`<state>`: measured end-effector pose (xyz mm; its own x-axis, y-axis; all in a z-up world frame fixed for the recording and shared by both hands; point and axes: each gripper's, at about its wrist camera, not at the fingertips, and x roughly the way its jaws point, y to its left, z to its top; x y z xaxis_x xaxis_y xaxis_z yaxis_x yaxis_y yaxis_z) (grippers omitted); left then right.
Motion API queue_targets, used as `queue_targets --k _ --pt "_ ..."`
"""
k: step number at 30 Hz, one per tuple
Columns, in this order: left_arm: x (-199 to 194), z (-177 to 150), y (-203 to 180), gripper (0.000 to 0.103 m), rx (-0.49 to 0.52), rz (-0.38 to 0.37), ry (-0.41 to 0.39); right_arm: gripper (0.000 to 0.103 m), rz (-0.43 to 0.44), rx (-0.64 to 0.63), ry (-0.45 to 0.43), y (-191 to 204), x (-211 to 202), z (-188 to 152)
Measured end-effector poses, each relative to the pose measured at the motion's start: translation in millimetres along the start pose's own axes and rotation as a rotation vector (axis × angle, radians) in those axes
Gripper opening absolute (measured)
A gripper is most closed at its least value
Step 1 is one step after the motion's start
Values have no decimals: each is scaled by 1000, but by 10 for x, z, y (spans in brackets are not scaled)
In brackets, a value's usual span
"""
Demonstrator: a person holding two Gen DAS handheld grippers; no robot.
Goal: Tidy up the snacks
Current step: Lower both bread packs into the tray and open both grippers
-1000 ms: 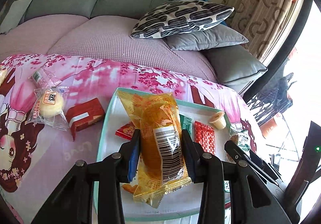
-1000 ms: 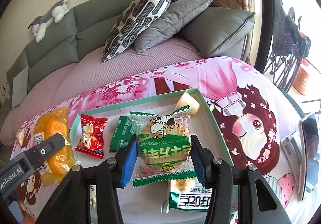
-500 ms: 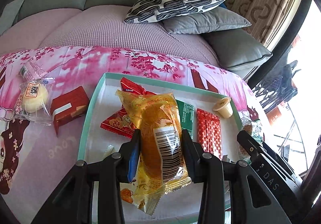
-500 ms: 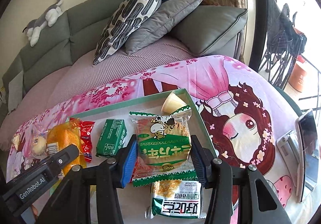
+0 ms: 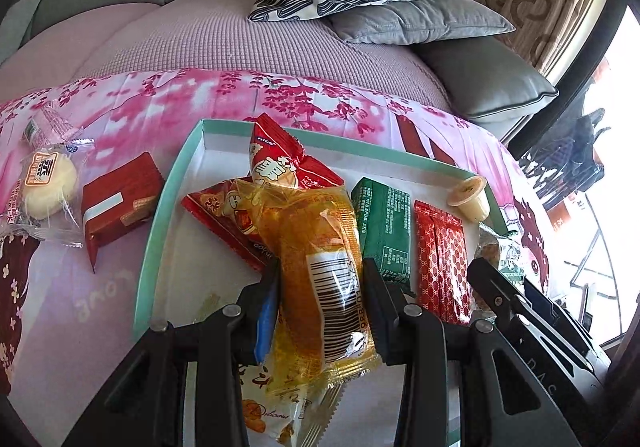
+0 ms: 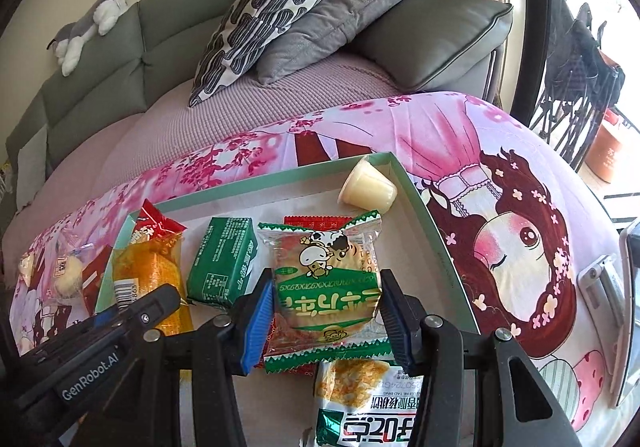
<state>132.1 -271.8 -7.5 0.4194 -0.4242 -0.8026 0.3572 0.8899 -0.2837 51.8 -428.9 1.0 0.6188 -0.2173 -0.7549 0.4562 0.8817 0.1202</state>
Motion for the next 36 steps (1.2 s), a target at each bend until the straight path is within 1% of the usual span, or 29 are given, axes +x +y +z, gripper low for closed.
queue_targets --k 3,8,21,23,25,26,30,32,36 --pt "47 -2 22 41 -2 22 8 53 5 4 20 -8 85 -18" --pt "101 -8 40 41 -6 28 13 53 5 5 45 -12 197 -35" --pt "116 2 53 43 -17 29 30 54 -22 -7 57 -3 213 -41" --pt "113 7 56 44 -19 28 35 57 -29 -15 65 5 219 -42" --pt "101 14 52 51 -18 29 36 59 -37 -27 73 20 225 -46" --pt "88 18 49 52 -16 29 35 60 -41 -33 76 33 225 -48" --pt "18 36 33 55 -12 24 25 64 -50 -59 72 68 190 -39" --pt "-28 47 19 55 -7 19 18 67 -59 -70 61 87 147 -29" --pt "-136 74 -16 56 9 14 0 69 -69 -78 35 93 37 6"
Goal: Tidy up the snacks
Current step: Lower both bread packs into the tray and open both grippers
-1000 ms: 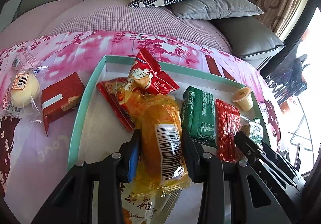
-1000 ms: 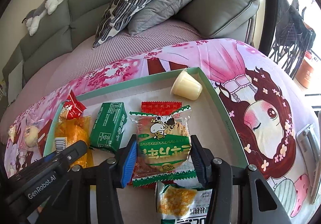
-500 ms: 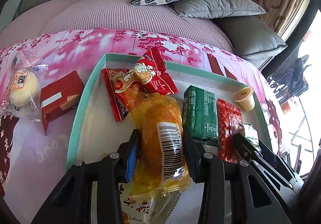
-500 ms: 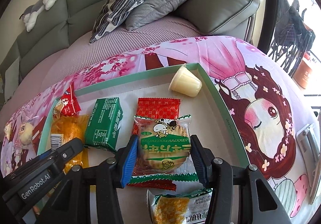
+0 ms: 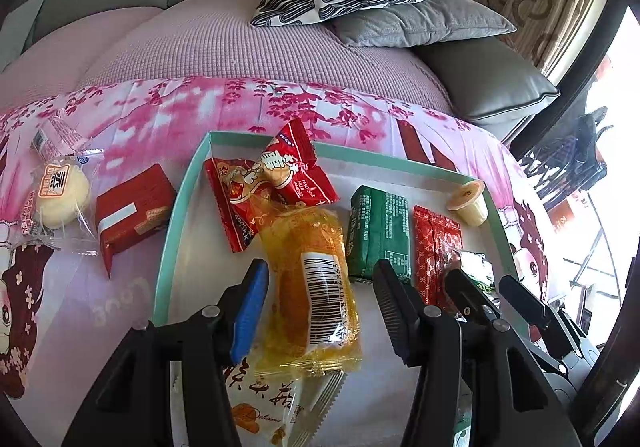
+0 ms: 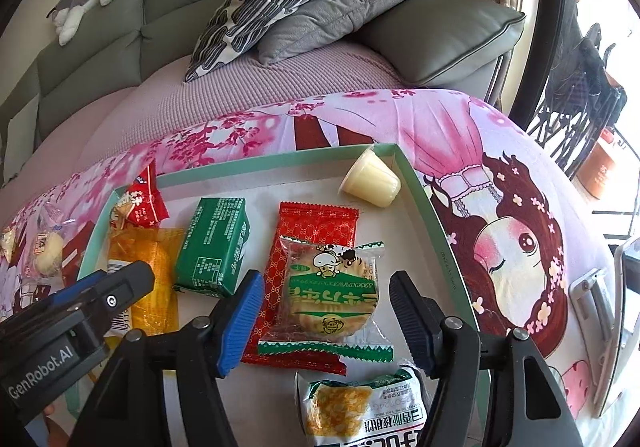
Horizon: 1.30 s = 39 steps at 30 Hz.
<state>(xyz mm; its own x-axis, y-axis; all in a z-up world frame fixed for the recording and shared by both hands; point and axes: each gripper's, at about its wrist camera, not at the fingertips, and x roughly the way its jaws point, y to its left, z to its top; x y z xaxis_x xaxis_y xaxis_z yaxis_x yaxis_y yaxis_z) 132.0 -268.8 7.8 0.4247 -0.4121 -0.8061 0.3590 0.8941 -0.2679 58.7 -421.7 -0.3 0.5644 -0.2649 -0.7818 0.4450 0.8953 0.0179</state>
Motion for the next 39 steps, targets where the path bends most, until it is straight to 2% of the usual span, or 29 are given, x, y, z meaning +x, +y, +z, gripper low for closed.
queue_targets --k 12,33,35,37,39 --pt "-329 76 21 56 6 -2 -85 70 -20 19 -64 -84 -288 88" --pt "-236 80 272 56 -52 82 -65 69 -17 -5 -35 -28 -217 63" --pt "-200 75 299 59 -56 101 -57 69 -19 -13 -23 -14 -184 54" --pt "-154 71 330 68 -58 132 -46 70 -29 -28 -4 7 -134 41" --pt "-117 67 366 68 -62 151 -37 70 -39 -42 15 31 -78 22"
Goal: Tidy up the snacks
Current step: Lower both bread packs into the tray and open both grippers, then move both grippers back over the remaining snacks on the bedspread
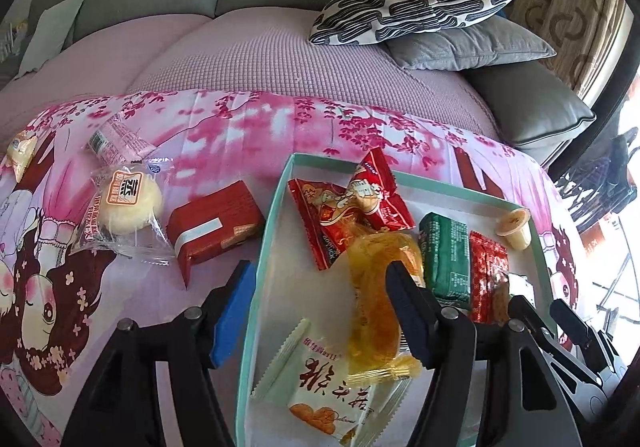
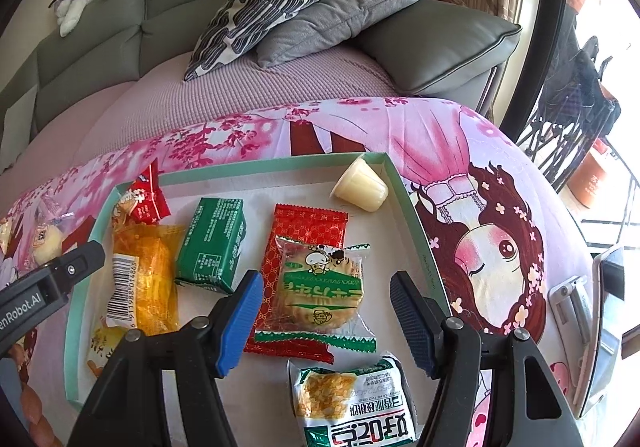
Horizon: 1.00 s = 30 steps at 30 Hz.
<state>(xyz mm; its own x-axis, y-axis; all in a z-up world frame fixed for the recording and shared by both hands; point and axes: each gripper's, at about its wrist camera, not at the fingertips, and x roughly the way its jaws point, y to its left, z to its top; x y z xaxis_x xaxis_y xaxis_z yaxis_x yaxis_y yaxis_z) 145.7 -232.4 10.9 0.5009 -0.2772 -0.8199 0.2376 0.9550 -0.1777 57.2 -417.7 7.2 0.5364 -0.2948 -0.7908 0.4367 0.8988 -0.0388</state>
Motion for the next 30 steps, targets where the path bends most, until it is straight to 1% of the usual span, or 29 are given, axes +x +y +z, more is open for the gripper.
queue_targets --k 3,8,16,17,18,19,20,21,22,25,28,30 --pt "47 -6 37 68 -5 18 12 70 6 -3 22 17 65 -24" --pt "77 -5 69 69 1 56 15 70 6 -6 34 32 106 -36" --pt "87 2 96 69 -3 62 18 70 2 -10 47 52 133 -37" --pt "90 5 95 69 -2 64 17 71 0 -12 48 53 137 -37" --pt "91 6 95 73 -1 70 15 73 -1 -14 50 55 140 -38" --pt "92 8 95 84 0 80 10 80 -3 -15 51 55 145 -40" --pt "90 9 99 89 2 93 1 87 -4 -16 51 56 148 -42" --pt "83 10 105 93 4 107 -11 90 -7 -17 49 56 150 -43" --pt "76 13 113 93 7 121 -22 93 -9 -19 49 56 152 -44" --pt "75 17 145 94 7 155 -33 95 -14 -17 48 50 155 -47" --pt "92 19 171 94 5 171 -27 103 -14 -8 52 29 164 -49" --pt "90 21 176 94 5 171 -28 103 -13 -6 50 17 160 -47"
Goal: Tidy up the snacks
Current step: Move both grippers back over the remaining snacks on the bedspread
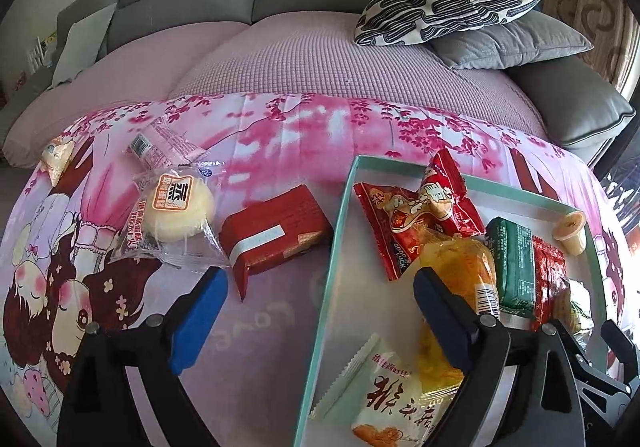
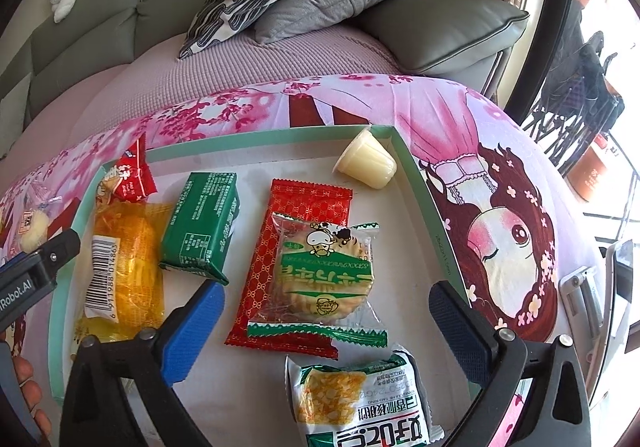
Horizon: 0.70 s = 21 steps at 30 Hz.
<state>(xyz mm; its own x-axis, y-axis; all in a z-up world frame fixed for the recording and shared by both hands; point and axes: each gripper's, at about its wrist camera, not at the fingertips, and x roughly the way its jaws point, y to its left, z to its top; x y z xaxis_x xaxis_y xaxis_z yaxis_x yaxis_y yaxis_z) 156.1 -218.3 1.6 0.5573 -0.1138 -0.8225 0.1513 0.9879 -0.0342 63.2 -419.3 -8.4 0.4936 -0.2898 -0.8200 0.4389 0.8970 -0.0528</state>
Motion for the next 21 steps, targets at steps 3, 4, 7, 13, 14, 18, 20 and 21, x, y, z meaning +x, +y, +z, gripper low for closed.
queue_targets --k 3,4,7,13,14,18,20,21 --pt "-16 1 -9 95 4 -1 -6 103 -2 0 -1 2 -4 2" --pt "-20 1 -14 95 6 -3 -7 103 -3 -2 -1 7 -5 1" --pt "-27 0 -28 95 11 -3 -8 103 -5 -6 -1 18 -13 0" --pt "-52 2 -38 95 26 -5 -10 103 -14 -20 1 48 -27 -10" --pt "-60 3 -39 95 31 -4 -10 103 -15 -23 2 56 -28 -13" --pt "-112 5 -28 95 38 -6 -18 103 -11 -42 -2 116 -57 -20" --pt "-136 13 -5 95 40 -9 -20 103 -6 -50 -11 155 -89 -17" --pt "-148 14 7 95 42 -8 -20 103 -3 -54 -15 174 -103 -14"
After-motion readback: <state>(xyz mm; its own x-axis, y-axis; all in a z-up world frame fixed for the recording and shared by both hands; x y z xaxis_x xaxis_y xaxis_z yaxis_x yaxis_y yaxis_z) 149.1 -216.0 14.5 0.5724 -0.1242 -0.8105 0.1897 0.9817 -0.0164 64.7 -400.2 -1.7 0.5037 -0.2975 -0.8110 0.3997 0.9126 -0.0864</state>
